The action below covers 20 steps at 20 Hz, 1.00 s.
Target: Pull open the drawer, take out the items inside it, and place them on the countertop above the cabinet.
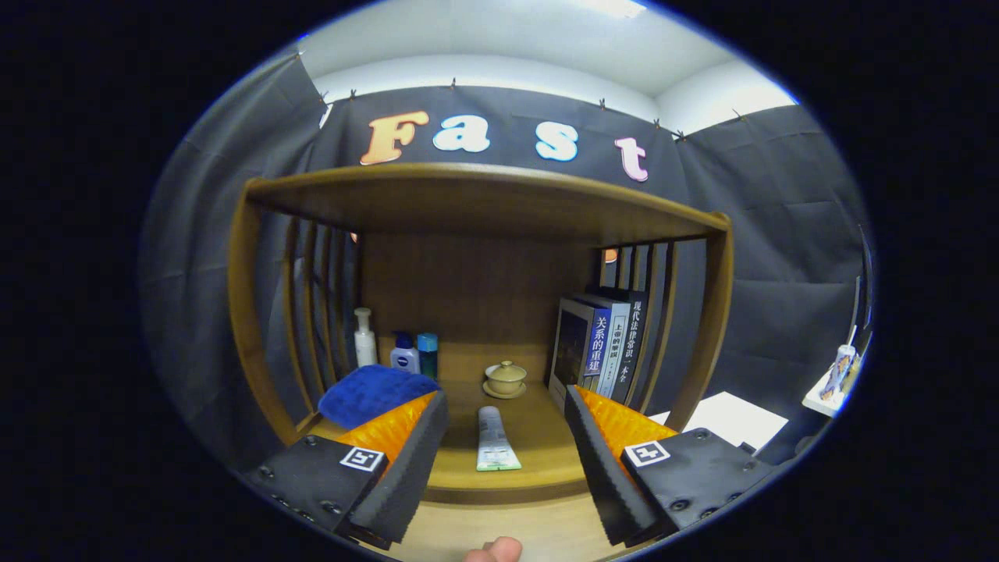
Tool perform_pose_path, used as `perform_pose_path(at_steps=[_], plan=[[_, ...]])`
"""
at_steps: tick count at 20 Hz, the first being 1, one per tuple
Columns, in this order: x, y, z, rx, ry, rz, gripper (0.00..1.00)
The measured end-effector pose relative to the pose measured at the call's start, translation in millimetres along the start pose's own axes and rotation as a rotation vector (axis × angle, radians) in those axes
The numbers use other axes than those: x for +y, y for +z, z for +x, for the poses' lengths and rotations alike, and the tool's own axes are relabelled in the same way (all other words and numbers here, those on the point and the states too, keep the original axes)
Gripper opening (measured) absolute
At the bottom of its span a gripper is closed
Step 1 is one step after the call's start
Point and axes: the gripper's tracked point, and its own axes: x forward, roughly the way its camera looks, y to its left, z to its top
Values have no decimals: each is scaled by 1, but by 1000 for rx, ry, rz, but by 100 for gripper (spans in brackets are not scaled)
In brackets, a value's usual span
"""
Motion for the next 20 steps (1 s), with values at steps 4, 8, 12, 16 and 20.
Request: perform_pose_path(at_steps=[4,8,12,16,20], plan=[[14,-30,-60,-39,45,70,98],[5,-62,-108,-100,72,42,98],[1,-94,-148,-128,89,43,98],[-8,-147,-176,-126,91,104,98],[-17,-208,-182,-60,89,130,98]])
